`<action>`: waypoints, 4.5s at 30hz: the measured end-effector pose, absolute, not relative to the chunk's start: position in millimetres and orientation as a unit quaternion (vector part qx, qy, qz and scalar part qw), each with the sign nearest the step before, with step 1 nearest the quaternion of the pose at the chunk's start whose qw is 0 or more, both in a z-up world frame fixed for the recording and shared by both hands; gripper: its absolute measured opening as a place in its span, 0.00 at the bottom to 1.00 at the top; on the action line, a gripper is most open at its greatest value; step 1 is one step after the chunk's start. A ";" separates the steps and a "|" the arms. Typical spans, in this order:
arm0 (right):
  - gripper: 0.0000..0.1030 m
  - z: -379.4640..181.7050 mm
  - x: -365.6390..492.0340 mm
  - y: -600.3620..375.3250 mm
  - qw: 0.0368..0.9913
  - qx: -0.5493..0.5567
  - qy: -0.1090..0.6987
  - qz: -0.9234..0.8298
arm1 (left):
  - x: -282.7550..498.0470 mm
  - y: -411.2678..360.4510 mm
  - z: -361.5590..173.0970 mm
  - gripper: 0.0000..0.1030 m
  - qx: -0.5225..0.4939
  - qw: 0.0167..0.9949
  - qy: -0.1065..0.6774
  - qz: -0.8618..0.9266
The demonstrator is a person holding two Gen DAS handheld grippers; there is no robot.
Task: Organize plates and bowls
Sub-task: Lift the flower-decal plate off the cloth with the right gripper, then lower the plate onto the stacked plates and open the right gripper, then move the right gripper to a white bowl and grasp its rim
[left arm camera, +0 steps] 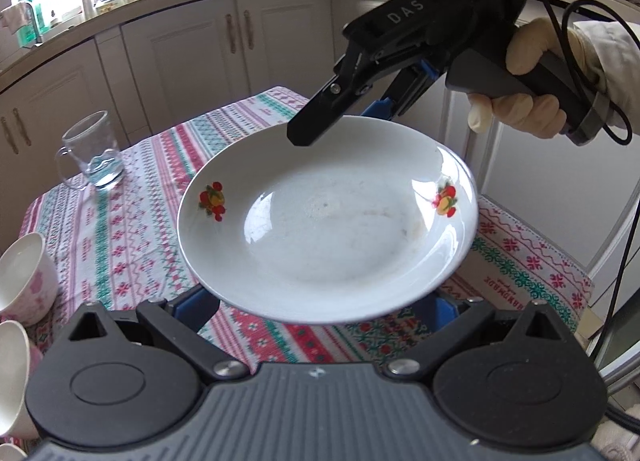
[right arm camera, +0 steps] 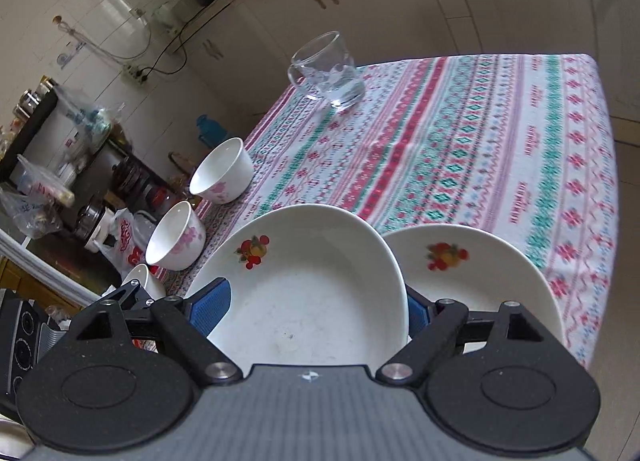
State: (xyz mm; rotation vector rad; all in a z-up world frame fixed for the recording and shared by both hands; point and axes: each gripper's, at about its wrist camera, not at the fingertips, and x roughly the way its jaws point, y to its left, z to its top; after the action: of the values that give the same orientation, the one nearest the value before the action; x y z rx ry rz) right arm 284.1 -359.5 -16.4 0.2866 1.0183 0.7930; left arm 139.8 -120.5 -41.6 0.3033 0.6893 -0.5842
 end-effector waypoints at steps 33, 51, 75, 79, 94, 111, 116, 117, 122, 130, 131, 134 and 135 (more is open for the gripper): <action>0.90 -28.1 267.2 -421.4 0.817 0.156 0.473 0.291 | 172.8 -160.1 -54.9 0.98 0.162 0.864 0.344 -0.331; 0.92 -19.6 247.2 -418.7 0.833 0.112 0.480 0.253 | 161.4 -148.8 -51.8 0.97 0.165 0.873 0.329 -0.319; 0.97 -14.1 215.8 -388.4 0.872 0.033 0.459 0.164 | 109.5 -64.5 -18.4 0.98 0.109 0.918 0.272 -0.267; 1.00 9.8 187.2 -365.5 0.900 0.006 0.400 0.172 | 96.0 -34.2 -13.6 0.98 0.083 0.930 0.259 -0.248; 1.00 8.3 120.4 -185.1 0.896 -0.069 0.295 0.323 | 35.5 97.5 -32.8 0.98 0.121 0.948 0.265 -0.128; 1.00 -11.4 121.3 -55.9 0.841 -0.110 0.326 0.417 | 49.1 153.3 -82.2 0.97 0.103 0.936 0.295 -0.161; 0.98 -21.4 127.1 -41.7 0.832 -0.108 0.342 0.423 | 55.0 155.7 -83.6 0.97 0.093 0.936 0.291 -0.176; 0.97 -23.0 128.0 -39.7 0.830 -0.109 0.345 0.424 | 56.1 156.0 -83.5 0.97 0.092 0.935 0.291 -0.180; 0.81 -27.1 133.2 -34.6 0.821 -0.099 0.355 0.435 | 59.2 155.6 -84.1 0.88 0.095 0.933 0.290 -0.190; 0.63 -32.7 138.1 -28.1 0.808 -0.092 0.371 0.449 | 59.2 155.7 -83.7 0.84 0.091 0.932 0.290 -0.197; 0.63 -33.3 138.4 -27.5 0.806 -0.091 0.372 0.451 | 59.4 155.7 -83.5 0.84 0.090 0.932 0.290 -0.197; 0.63 -33.1 137.8 -26.9 0.807 -0.092 0.372 0.450 | 59.5 155.7 -82.8 0.84 0.092 0.932 0.291 -0.197; 0.63 -33.0 137.7 -26.8 0.806 -0.091 0.373 0.450 | 59.4 155.2 -82.4 0.84 0.094 0.931 0.291 -0.197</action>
State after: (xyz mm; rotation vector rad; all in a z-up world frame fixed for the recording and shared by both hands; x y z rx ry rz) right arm 137.7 -26.8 -33.0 -0.1957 0.7972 0.9634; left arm 59.4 155.2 -82.4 0.1931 0.5965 -0.4026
